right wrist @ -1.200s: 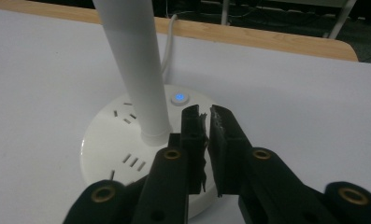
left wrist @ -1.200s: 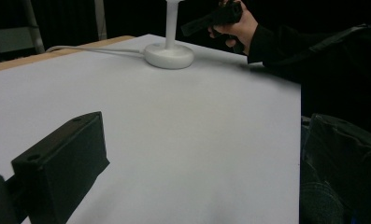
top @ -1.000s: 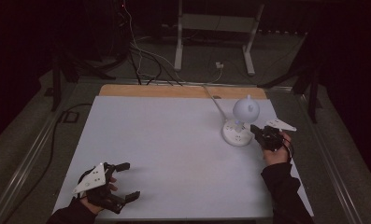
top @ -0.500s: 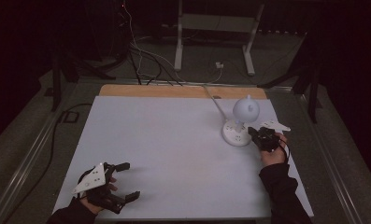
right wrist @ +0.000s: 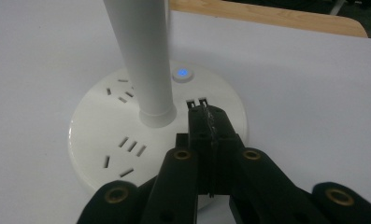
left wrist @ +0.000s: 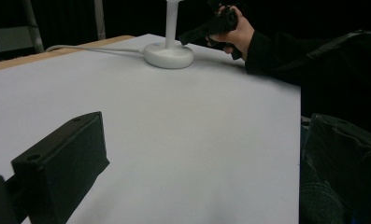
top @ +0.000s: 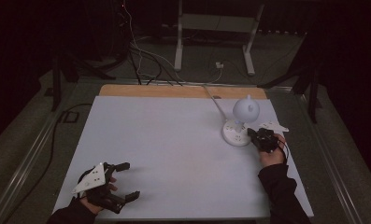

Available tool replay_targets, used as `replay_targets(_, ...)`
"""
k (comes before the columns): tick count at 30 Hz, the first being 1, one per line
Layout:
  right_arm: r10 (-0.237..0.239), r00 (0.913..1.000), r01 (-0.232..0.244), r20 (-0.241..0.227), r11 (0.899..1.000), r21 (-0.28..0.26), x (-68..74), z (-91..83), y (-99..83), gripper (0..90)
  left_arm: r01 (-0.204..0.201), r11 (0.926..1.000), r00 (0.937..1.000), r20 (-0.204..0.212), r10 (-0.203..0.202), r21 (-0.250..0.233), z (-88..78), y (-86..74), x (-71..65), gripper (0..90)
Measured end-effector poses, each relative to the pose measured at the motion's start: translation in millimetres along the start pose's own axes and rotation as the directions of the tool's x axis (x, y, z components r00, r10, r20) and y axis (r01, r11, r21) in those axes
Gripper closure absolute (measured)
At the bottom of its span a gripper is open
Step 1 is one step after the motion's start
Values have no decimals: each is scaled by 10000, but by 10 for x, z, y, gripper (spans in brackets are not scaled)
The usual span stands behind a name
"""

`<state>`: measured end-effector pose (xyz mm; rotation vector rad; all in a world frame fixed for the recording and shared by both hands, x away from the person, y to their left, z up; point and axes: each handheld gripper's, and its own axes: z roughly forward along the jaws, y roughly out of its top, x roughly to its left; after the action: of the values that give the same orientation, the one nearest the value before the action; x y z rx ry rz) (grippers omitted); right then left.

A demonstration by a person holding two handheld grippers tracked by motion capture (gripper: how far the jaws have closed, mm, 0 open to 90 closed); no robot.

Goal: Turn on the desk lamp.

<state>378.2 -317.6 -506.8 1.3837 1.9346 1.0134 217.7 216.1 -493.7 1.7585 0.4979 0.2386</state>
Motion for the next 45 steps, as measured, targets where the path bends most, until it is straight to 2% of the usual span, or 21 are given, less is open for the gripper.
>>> replay_targets(13,38,10000,-40,71,9999,161,-25,26,-12,900,44,10000,10000,6,-44,4,2,-3,-2,4)
replay_targets(15,-28,9996,22,294,9998,182,-33,29,-19,900,44,10000,10000,18,-44,12,4,-4,-3,4)
replay_targets(17,130,9998,-132,178,9999,109,-54,27,-30,900,37,10000,10000,35,-37,8,6,-3,-5,4)
replay_targets(19,-87,9996,83,268,9999,118,-32,25,-29,900,34,10000,10000,31,-34,12,7,-4,-5,4)
replay_targets(25,-188,9995,181,263,9995,272,-35,26,-1,900,18,10000,10000,23,-18,0,6,-1,-2,4)
replay_targets(28,-163,9996,160,244,9998,131,-24,16,9,900,61,10000,10000,-12,-61,-19,1,-2,3,4)
replay_targets(31,70,9998,-68,170,9999,-135,-32,-1,25,900,63,10000,10000,-15,-63,-24,0,-2,5,4)
replay_targets(32,129,9999,-126,113,9997,-226,-32,-11,33,888,47,10000,10000,-6,-47,-19,-1,-1,4,4)
replay_targets(33,118,9999,-118,-1,9995,-304,-32,-20,42,802,34,10000,10000,-2,-34,-13,-2,-1,4,4)
replay_targets(34,127,9999,-130,-87,9992,-391,-28,-30,51,788,42,10000,10000,-3,-42,-19,-2,-1,4,4)
replay_targets(39,-8,9991,-29,-428,9962,-869,5,-103,106,575,8,10000,10000,4,-8,-3,-3,2,1,4)
replay_targets(45,-45,9972,-41,-750,9935,-1137,22,-182,153,416,52,10000,10000,1,-52,-57,-8,5,1,4)
